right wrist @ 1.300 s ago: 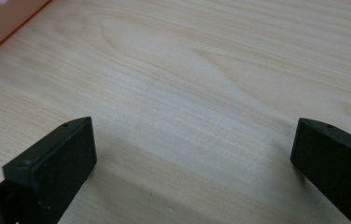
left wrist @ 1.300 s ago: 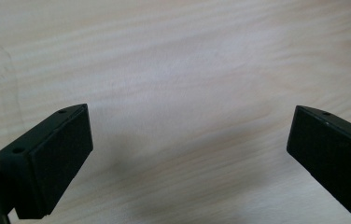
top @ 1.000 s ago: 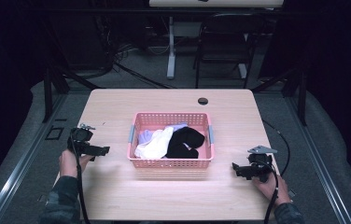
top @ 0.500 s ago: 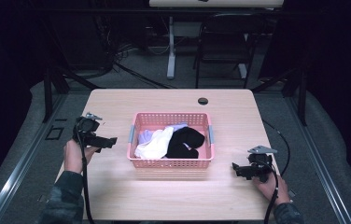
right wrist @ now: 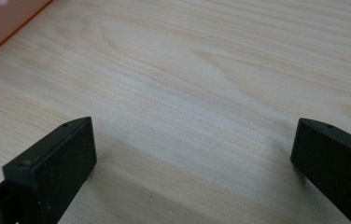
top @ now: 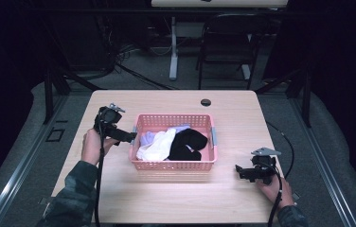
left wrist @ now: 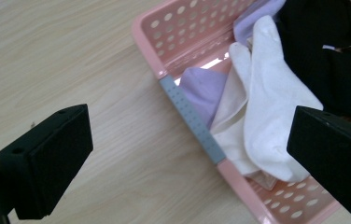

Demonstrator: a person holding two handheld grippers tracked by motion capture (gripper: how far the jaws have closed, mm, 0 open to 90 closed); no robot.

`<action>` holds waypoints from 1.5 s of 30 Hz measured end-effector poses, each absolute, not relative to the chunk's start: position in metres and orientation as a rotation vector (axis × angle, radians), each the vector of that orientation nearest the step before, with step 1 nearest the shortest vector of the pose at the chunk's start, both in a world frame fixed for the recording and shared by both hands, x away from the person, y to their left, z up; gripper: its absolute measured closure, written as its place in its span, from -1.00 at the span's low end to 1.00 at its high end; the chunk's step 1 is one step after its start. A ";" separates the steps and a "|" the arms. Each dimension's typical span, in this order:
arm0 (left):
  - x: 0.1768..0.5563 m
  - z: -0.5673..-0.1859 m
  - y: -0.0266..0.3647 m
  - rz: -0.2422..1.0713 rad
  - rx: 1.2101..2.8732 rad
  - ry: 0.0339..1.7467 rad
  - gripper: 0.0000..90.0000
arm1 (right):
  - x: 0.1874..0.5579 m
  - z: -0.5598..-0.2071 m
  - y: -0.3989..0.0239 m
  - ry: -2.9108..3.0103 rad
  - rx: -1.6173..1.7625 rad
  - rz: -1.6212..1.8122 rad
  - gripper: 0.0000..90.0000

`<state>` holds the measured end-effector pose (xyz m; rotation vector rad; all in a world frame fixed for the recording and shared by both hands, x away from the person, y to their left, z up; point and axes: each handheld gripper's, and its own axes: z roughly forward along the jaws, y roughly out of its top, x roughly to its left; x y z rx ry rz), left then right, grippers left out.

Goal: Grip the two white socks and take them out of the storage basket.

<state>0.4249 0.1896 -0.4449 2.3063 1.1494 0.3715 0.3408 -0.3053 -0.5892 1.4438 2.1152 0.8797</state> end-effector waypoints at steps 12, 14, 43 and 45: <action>0.448 -0.456 0.150 0.275 2.381 1.063 -0.84 | 0.341 -0.589 -0.305 2.116 1.445 0.879 -1.00; 0.450 -0.458 0.147 0.270 2.388 1.060 -0.81 | 0.341 -0.589 -0.305 2.116 1.444 0.879 -1.00; 0.474 -0.504 0.115 0.075 2.586 1.123 0.31 | 0.341 -0.589 -0.305 2.116 1.444 0.879 -1.00; 0.475 -0.506 0.114 0.060 2.587 1.128 0.33 | 0.341 -0.589 -0.305 2.116 1.444 0.879 -1.00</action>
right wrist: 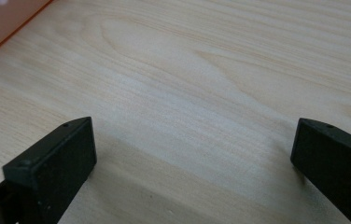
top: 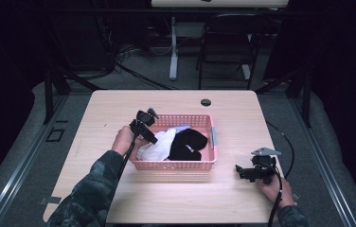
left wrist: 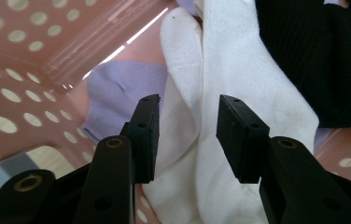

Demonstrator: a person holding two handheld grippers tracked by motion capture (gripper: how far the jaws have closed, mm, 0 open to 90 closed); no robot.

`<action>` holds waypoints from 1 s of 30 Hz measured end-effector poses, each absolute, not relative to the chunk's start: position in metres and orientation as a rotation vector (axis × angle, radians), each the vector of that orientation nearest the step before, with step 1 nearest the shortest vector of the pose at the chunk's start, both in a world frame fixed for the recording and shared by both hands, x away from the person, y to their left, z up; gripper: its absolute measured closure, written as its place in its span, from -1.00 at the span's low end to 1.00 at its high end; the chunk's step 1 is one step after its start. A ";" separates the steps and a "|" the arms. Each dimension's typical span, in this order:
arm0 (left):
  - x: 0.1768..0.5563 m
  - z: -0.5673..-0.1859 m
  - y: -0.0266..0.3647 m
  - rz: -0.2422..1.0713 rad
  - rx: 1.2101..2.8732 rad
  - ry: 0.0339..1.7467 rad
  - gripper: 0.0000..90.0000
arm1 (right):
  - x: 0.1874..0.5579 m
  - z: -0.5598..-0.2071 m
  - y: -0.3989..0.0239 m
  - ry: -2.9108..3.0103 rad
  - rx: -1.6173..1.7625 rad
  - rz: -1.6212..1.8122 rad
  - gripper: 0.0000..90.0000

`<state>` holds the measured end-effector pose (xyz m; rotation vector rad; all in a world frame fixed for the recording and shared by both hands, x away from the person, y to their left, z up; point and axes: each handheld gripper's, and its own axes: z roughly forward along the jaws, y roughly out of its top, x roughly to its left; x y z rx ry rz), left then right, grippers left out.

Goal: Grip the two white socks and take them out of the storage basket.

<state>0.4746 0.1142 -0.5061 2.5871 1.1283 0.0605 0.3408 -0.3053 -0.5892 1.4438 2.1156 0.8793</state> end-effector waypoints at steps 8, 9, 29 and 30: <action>0.477 -0.513 0.114 0.017 2.596 1.137 0.66 | 0.341 -0.589 -0.305 2.116 1.444 0.879 -1.00; 0.477 -0.513 0.113 0.022 2.602 1.131 0.73 | 0.341 -0.589 -0.305 2.116 1.444 0.879 -1.00; 0.462 -0.476 0.122 0.120 2.531 1.027 0.96 | 0.341 -0.589 -0.305 2.116 1.444 0.879 -1.00; 0.461 -0.473 0.122 0.127 2.531 1.019 0.96 | 0.341 -0.589 -0.305 2.115 1.444 0.880 -1.00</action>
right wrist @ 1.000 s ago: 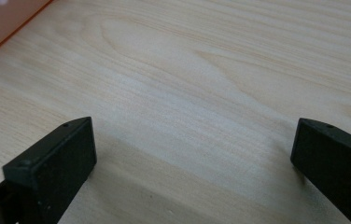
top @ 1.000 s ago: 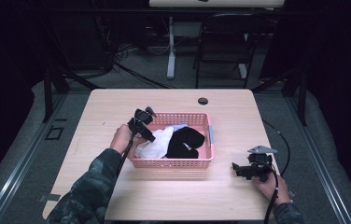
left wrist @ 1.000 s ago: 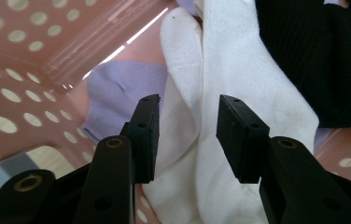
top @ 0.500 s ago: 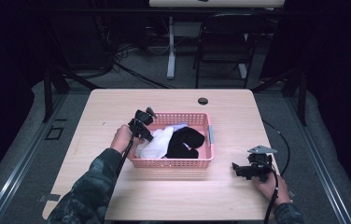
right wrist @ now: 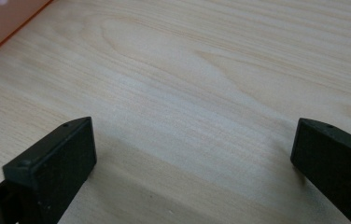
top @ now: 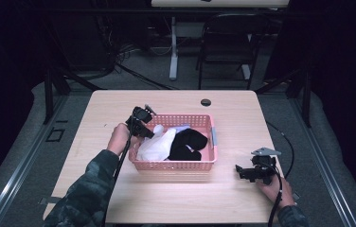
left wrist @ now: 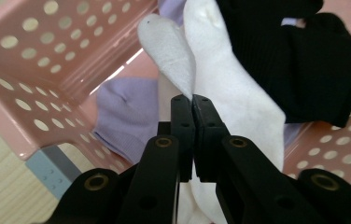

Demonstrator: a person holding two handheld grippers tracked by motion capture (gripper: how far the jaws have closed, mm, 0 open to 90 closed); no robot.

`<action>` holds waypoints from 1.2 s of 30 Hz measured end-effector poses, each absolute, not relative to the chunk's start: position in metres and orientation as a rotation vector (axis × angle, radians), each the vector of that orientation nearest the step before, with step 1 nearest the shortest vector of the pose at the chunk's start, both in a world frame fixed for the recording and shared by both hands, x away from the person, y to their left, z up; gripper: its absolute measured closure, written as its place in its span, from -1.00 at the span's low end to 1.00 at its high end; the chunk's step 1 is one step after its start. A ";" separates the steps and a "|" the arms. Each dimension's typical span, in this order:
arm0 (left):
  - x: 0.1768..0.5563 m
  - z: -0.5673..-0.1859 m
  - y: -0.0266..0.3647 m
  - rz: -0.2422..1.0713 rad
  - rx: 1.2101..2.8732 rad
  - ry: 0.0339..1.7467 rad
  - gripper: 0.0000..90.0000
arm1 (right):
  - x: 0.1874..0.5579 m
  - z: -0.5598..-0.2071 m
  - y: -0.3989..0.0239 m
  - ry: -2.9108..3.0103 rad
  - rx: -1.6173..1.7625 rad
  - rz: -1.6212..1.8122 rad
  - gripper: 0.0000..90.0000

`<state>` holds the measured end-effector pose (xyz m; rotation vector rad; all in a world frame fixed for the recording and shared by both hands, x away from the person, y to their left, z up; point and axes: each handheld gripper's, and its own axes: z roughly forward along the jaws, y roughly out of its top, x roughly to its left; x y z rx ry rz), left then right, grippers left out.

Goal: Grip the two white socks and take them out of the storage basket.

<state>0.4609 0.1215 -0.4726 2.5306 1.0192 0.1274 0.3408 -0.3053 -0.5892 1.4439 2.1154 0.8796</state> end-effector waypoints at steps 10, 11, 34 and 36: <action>0.454 -0.449 0.123 0.180 2.498 0.968 0.96 | 0.341 -0.589 -0.305 2.116 1.444 0.879 -1.00; 0.453 -0.447 0.122 0.188 2.492 0.964 0.96 | 0.341 -0.589 -0.305 2.115 1.444 0.880 -1.00; 0.445 -0.386 0.124 0.282 2.410 0.880 0.97 | 0.341 -0.589 -0.305 2.116 1.444 0.879 -1.00; 0.444 -0.377 0.125 0.295 2.396 0.871 0.97 | 0.341 -0.589 -0.305 2.116 1.444 0.879 -1.00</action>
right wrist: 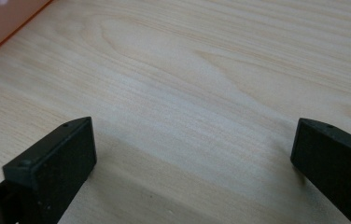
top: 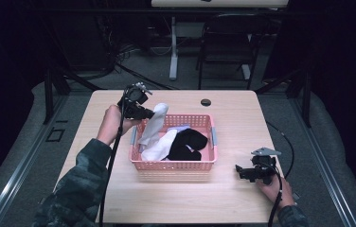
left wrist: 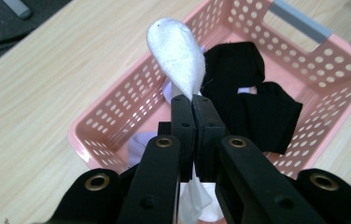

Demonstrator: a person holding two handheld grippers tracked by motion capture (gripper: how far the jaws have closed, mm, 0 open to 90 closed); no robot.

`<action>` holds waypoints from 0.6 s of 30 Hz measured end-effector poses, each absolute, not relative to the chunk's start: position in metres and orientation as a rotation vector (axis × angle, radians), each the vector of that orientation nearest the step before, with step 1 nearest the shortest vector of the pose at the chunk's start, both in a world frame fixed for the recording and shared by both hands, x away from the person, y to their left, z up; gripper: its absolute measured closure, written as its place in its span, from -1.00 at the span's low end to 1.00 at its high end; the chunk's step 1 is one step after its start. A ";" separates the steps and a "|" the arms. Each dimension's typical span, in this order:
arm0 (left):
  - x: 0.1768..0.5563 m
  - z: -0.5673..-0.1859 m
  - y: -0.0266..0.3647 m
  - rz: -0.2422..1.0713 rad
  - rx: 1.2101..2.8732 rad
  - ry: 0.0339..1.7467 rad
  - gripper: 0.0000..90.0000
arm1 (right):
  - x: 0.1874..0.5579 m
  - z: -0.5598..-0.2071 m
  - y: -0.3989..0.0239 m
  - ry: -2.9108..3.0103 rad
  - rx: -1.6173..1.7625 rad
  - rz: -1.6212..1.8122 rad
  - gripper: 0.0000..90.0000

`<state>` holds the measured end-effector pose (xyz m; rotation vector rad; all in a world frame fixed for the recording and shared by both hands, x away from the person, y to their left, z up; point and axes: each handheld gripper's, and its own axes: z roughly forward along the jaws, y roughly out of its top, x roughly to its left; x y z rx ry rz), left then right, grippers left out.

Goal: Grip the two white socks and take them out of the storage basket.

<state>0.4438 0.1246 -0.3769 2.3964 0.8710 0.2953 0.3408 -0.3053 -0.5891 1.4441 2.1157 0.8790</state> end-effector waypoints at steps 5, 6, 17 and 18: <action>0.443 -0.362 0.126 0.319 2.381 0.857 0.97 | 0.341 -0.589 -0.305 2.115 1.444 0.879 -1.00; 0.442 -0.359 0.126 0.329 2.381 0.857 0.97 | 0.341 -0.589 -0.305 2.115 1.444 0.879 -1.00; 0.440 -0.329 0.139 0.388 2.330 0.856 0.97 | 0.341 -0.589 -0.305 2.115 1.445 0.880 -1.00; 0.440 -0.327 0.141 0.392 2.329 0.859 0.97 | 0.341 -0.589 -0.305 2.116 1.444 0.880 -1.00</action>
